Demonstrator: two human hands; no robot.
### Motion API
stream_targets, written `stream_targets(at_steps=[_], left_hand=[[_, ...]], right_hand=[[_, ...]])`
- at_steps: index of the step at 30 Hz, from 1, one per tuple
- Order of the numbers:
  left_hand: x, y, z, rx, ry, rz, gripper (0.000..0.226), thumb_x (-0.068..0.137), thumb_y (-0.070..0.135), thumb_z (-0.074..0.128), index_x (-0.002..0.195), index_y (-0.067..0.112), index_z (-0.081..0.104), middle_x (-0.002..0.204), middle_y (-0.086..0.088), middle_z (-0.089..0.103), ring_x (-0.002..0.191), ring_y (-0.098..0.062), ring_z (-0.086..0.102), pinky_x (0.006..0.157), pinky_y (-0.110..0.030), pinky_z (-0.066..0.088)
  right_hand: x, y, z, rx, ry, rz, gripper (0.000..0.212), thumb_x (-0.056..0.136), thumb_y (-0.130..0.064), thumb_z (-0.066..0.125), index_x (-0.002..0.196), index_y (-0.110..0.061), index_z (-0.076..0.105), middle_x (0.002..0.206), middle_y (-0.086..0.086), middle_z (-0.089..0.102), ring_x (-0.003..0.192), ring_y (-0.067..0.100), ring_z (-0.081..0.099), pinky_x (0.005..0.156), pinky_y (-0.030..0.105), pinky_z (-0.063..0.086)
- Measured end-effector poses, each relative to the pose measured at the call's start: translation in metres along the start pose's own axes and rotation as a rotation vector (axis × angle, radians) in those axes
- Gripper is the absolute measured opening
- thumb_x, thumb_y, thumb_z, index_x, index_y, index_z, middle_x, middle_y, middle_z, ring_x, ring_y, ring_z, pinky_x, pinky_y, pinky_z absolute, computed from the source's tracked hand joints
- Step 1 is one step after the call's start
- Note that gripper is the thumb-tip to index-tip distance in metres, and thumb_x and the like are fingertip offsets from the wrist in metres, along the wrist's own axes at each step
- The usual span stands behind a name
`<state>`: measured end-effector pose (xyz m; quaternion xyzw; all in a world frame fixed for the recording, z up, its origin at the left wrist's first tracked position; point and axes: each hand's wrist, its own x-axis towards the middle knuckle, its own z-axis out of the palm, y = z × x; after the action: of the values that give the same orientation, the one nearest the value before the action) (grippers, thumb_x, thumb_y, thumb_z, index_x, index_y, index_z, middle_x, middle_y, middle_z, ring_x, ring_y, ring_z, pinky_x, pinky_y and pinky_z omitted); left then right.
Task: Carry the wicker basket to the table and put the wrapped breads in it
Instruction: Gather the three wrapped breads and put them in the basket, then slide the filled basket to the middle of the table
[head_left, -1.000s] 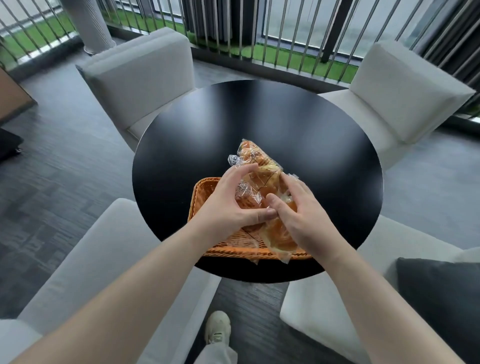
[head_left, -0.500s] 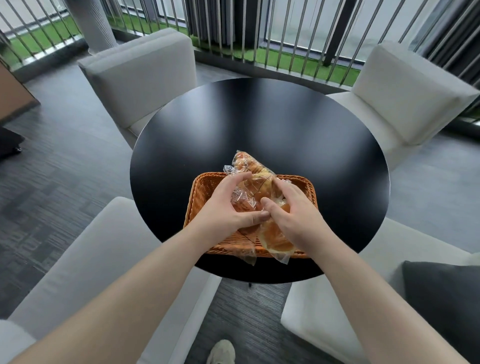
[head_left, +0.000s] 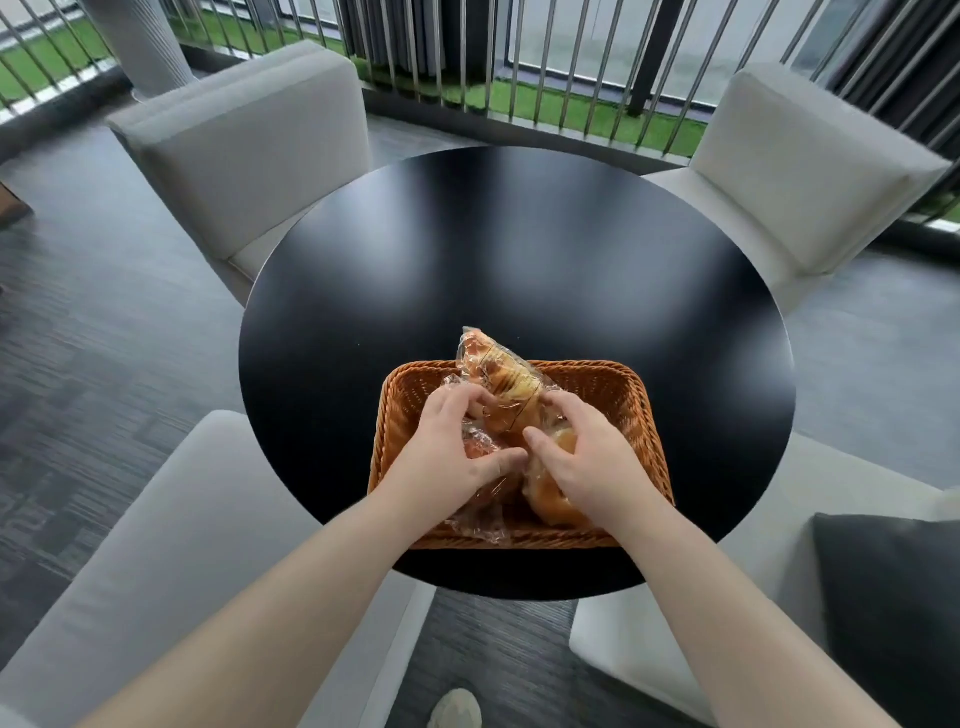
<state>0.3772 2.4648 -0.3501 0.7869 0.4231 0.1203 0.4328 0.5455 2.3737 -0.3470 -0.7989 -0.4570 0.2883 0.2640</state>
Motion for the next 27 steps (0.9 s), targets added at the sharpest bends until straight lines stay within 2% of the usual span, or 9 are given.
stream_targets(at_steps=[4, 6, 10, 12, 14, 16, 20, 24, 27], left_hand=[[0.001, -0.003, -0.003, 0.188, -0.006, -0.051, 0.044, 0.093, 0.064, 0.054, 0.128, 0.039, 0.046, 0.140, 0.005, 0.041, 0.123, -0.014, 0.051, 0.094, -0.023, 0.044], [-0.002, 0.001, -0.012, 0.305, 0.040, -0.031, 0.043, 0.096, 0.065, 0.046, 0.129, 0.037, 0.050, 0.141, 0.004, 0.040, 0.123, -0.016, 0.052, 0.092, -0.028, 0.049], [-0.010, 0.002, -0.046, 0.313, 0.409, 0.155, 0.041, 0.100, 0.053, 0.051, 0.121, 0.020, 0.061, 0.123, 0.002, 0.052, 0.106, -0.015, 0.057, 0.089, -0.028, 0.049], [-0.013, -0.008, -0.059, 0.323, 0.531, 0.062, 0.038, 0.100, 0.045, 0.056, 0.121, 0.014, 0.057, 0.120, -0.006, 0.051, 0.106, -0.022, 0.054, 0.089, -0.032, 0.047], [-0.016, -0.022, -0.062, 0.317, 0.463, -0.180, 0.047, 0.099, 0.048, 0.056, 0.128, 0.011, 0.051, 0.122, -0.012, 0.050, 0.101, -0.023, 0.052, 0.081, -0.033, 0.047], [-0.018, -0.036, -0.052, 0.379, 0.318, -0.333, 0.049, 0.100, 0.054, 0.050, 0.128, 0.013, 0.051, 0.114, -0.008, 0.055, 0.089, -0.016, 0.055, 0.069, -0.028, 0.048], [-0.013, -0.046, -0.030, 0.363, 0.235, -0.357, 0.029, 0.106, 0.044, 0.040, 0.090, 0.021, 0.048, 0.079, 0.001, 0.062, 0.060, -0.013, 0.063, 0.049, -0.030, 0.053], [-0.002, -0.043, -0.026, 0.345, 0.242, -0.335, 0.028, 0.109, 0.036, 0.034, 0.087, 0.020, 0.042, 0.067, 0.000, 0.061, 0.049, -0.015, 0.057, 0.041, -0.028, 0.038], [0.021, -0.043, -0.033, 0.375, 0.204, -0.347, 0.028, 0.110, 0.035, 0.032, 0.091, 0.017, 0.042, 0.068, -0.001, 0.061, 0.048, -0.013, 0.053, 0.041, -0.027, 0.036]], right_hand=[[-0.003, 0.006, 0.002, -0.071, 0.015, 0.002, 0.050, 0.097, -0.052, 0.057, 0.144, -0.038, 0.050, 0.137, -0.006, 0.057, 0.130, 0.020, 0.051, 0.110, 0.040, 0.046], [-0.007, 0.006, -0.004, -0.100, 0.037, -0.024, 0.047, 0.098, -0.053, 0.056, 0.142, -0.037, 0.052, 0.133, -0.007, 0.055, 0.126, 0.016, 0.051, 0.108, 0.038, 0.048], [-0.022, 0.004, -0.028, -0.276, 0.356, -0.173, 0.041, 0.098, -0.042, 0.060, 0.134, -0.022, 0.062, 0.120, -0.004, 0.058, 0.112, 0.012, 0.054, 0.095, 0.022, 0.047], [-0.028, 0.007, -0.038, -0.394, 0.465, -0.071, 0.044, 0.098, -0.041, 0.059, 0.134, -0.016, 0.059, 0.119, 0.004, 0.059, 0.107, 0.018, 0.055, 0.087, 0.025, 0.047], [-0.032, 0.015, -0.041, -0.456, 0.442, 0.128, 0.050, 0.100, -0.044, 0.055, 0.137, -0.011, 0.054, 0.121, 0.013, 0.057, 0.105, 0.026, 0.057, 0.083, 0.034, 0.051], [-0.032, 0.026, -0.038, -0.478, 0.371, 0.262, 0.047, 0.102, -0.046, 0.049, 0.131, -0.009, 0.056, 0.115, 0.013, 0.060, 0.095, 0.024, 0.059, 0.073, 0.030, 0.050], [-0.030, 0.046, -0.018, -0.528, 0.295, 0.290, 0.028, 0.107, -0.039, 0.039, 0.098, -0.018, 0.056, 0.075, -0.009, 0.056, 0.058, 0.007, 0.055, 0.048, 0.016, 0.041], [-0.019, 0.050, -0.015, -0.429, 0.323, 0.303, 0.025, 0.108, -0.036, 0.037, 0.089, -0.022, 0.045, 0.064, -0.008, 0.057, 0.050, 0.009, 0.057, 0.042, 0.018, 0.038], [0.000, 0.048, -0.020, -0.457, 0.317, 0.284, 0.025, 0.108, -0.035, 0.036, 0.090, -0.021, 0.045, 0.064, -0.007, 0.058, 0.050, 0.010, 0.059, 0.042, 0.020, 0.043]])
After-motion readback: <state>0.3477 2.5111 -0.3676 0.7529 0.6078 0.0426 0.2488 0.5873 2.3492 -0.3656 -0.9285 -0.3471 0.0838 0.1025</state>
